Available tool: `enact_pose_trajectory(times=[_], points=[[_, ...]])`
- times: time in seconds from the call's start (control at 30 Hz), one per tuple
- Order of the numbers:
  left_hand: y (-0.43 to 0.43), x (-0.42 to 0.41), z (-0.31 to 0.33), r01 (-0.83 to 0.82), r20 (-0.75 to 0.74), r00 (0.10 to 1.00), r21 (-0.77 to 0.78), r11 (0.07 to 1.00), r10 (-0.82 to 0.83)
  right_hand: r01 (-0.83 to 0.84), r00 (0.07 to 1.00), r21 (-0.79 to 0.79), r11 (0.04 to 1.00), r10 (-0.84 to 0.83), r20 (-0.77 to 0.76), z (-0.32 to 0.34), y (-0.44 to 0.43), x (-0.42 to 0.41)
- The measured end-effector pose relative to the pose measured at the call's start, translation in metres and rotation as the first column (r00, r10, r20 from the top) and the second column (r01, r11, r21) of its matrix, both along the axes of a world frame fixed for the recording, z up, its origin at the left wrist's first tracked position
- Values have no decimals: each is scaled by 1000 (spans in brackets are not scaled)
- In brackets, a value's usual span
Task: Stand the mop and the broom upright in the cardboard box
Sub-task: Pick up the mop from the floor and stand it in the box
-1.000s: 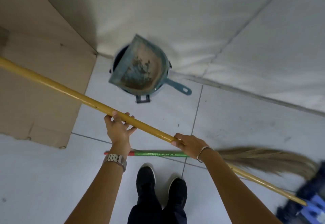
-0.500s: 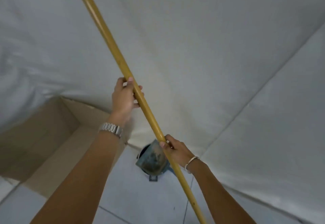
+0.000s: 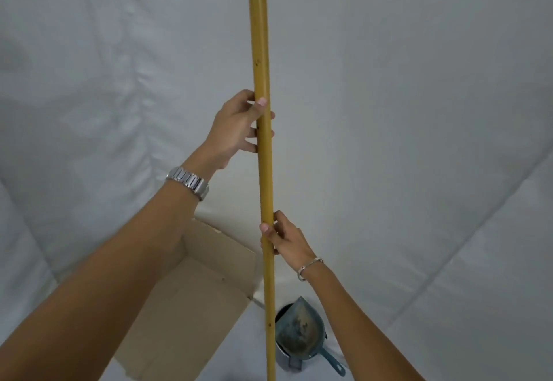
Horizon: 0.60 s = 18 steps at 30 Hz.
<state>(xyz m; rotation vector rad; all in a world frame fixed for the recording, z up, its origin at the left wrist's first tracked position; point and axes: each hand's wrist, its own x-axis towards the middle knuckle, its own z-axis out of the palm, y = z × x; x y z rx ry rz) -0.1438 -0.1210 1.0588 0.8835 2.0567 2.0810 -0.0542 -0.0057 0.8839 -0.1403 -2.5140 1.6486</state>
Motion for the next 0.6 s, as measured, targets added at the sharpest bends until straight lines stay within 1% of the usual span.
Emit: enact_pose_trajectory(times=[0.2, 0.33, 0.47, 0.6], points=[[-75, -31, 9, 148, -68, 987, 24, 989, -146, 58, 996, -38, 998, -60, -58, 4, -66, -49], [-113, -70, 11, 223, -120, 969, 27, 975, -218, 155, 973, -47, 987, -161, -167, 2, -108, -97], [-132, -115, 6, 250, -142, 958, -25, 968, -250, 253, 939, -51, 966, -258, -229, 4, -137, -147], [-138, -165, -9, 265, -137, 953, -64, 962, -271, 268, 929, -90, 959, -282, -241, 0, -147, -201]])
